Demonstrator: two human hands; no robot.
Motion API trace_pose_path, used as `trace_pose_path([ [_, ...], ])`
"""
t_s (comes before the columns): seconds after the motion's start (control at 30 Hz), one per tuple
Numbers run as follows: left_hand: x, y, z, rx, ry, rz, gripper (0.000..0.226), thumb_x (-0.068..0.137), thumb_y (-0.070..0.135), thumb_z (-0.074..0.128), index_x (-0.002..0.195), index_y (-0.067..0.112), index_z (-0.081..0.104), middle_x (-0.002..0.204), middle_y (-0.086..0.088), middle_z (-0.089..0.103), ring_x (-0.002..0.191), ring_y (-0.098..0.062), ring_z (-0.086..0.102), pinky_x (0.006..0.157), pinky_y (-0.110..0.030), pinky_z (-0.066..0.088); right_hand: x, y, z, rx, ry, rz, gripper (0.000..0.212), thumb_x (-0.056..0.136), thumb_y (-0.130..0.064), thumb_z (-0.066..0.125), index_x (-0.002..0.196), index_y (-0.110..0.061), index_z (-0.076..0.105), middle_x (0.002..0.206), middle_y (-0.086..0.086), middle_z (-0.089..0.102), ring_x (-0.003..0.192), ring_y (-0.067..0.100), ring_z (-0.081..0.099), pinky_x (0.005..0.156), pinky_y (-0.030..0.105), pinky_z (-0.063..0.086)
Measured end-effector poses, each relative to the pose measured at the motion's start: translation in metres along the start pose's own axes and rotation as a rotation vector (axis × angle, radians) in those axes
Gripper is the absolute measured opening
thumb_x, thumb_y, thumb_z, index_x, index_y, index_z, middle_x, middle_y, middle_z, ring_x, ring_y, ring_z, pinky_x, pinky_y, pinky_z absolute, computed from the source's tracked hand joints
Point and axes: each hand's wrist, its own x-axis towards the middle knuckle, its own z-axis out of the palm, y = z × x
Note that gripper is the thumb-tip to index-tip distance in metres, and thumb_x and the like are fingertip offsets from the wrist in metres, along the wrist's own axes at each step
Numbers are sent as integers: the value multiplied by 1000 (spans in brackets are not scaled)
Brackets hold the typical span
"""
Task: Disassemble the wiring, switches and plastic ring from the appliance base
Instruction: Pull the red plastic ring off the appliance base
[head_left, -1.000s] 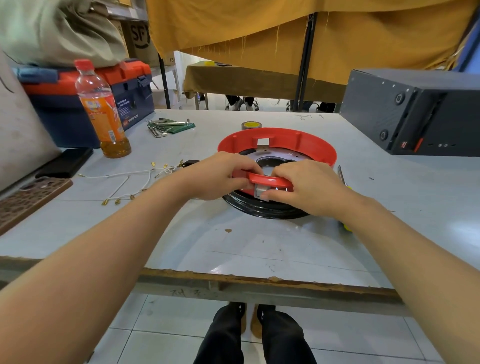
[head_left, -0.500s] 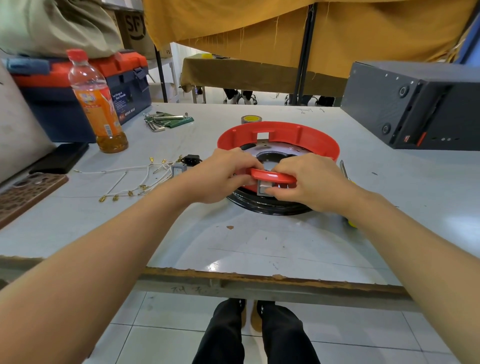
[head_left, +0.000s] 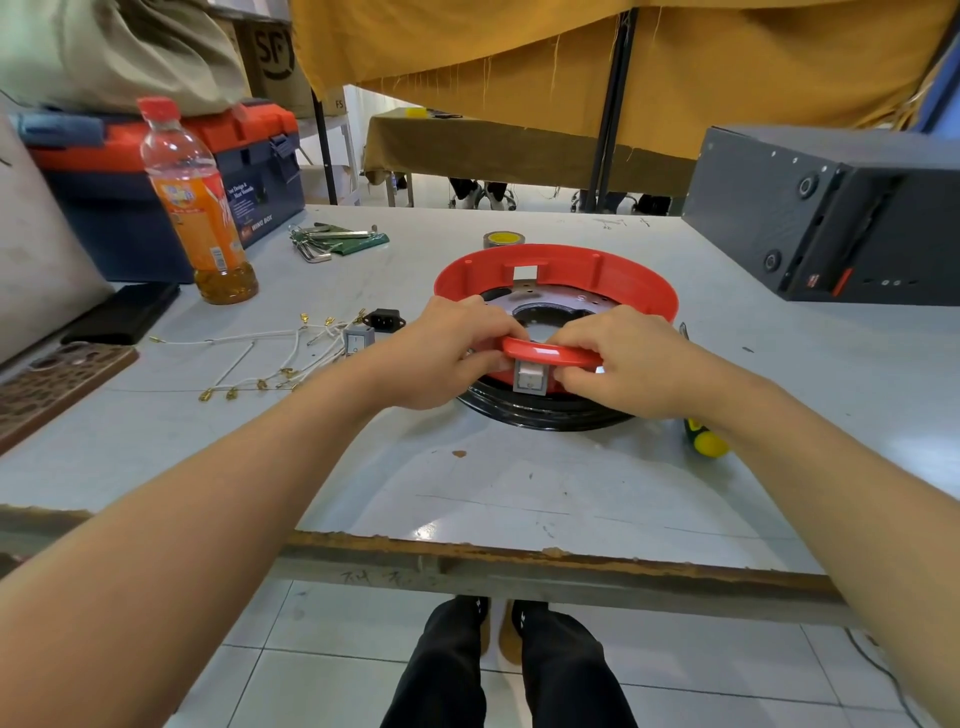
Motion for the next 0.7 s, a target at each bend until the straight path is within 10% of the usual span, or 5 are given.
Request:
trace_pose_path([
  [0.53, 0, 6, 0, 51, -30, -39, 19, 96, 16, 49, 111, 24, 58, 100, 10, 57, 86, -3, 38, 84, -26, 24, -3, -4, 2, 7, 62, 2, 22, 87, -30, 50, 75, -14, 60, 66, -2, 55, 64, 16, 49, 54, 27, 31],
  [0.7, -15, 22, 21, 31, 370, -119, 26, 85, 13, 59, 111, 15, 56, 115, 3, 48, 108, -15, 38, 96, -31, 33, 0, -4, 8, -33, 121, 19, 20, 89, -33, 49, 75, -20, 55, 71, -4, 57, 68, 16, 49, 51, 25, 27],
])
